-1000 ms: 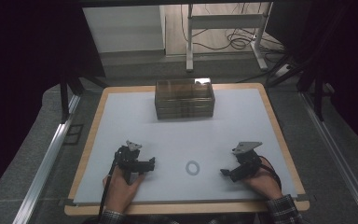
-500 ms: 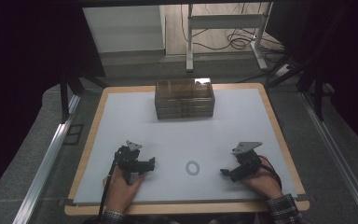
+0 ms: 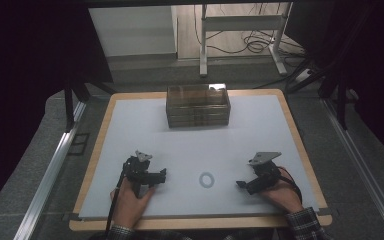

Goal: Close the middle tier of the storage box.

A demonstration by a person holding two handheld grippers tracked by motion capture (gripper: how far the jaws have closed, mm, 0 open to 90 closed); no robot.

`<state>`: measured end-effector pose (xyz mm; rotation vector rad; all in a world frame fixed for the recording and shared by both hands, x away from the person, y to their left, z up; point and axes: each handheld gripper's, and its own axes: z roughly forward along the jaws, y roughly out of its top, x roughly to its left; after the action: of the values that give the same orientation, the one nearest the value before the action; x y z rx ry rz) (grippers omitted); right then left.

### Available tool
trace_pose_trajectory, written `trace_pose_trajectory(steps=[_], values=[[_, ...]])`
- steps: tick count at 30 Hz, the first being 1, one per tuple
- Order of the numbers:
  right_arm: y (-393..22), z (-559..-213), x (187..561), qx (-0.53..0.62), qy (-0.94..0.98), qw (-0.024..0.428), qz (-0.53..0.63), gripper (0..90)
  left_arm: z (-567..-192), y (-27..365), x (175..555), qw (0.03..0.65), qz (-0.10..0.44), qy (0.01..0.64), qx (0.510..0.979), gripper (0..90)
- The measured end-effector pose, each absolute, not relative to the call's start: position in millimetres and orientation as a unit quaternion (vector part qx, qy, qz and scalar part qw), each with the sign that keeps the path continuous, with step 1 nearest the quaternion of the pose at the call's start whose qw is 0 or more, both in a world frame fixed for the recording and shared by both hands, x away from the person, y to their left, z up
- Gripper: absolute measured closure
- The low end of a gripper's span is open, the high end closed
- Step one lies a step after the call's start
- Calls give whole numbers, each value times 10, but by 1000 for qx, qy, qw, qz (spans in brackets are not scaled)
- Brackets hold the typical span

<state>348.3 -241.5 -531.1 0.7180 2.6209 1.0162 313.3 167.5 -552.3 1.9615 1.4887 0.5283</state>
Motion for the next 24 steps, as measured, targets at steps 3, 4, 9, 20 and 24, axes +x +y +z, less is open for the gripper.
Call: trace_pose_trajectory(steps=[3,4,9,20,24], values=[[-2399,-5291,3475,242,899,127,341,57,-5523,1675,3133,307,200,563,741,0],[-2389,-5282,3474,242,900,130,339,61,-5523,1675,3133,307,200,563,741,0],[-2361,-5238,3472,235,903,134,333,75,-5523,1675,3133,307,200,563,741,0],[-2314,-5174,3484,223,909,140,323,92,-5523,1675,3133,307,200,563,741,0],[-2297,-5166,3498,219,911,143,319,105,-5523,1675,3133,307,200,563,741,0]])
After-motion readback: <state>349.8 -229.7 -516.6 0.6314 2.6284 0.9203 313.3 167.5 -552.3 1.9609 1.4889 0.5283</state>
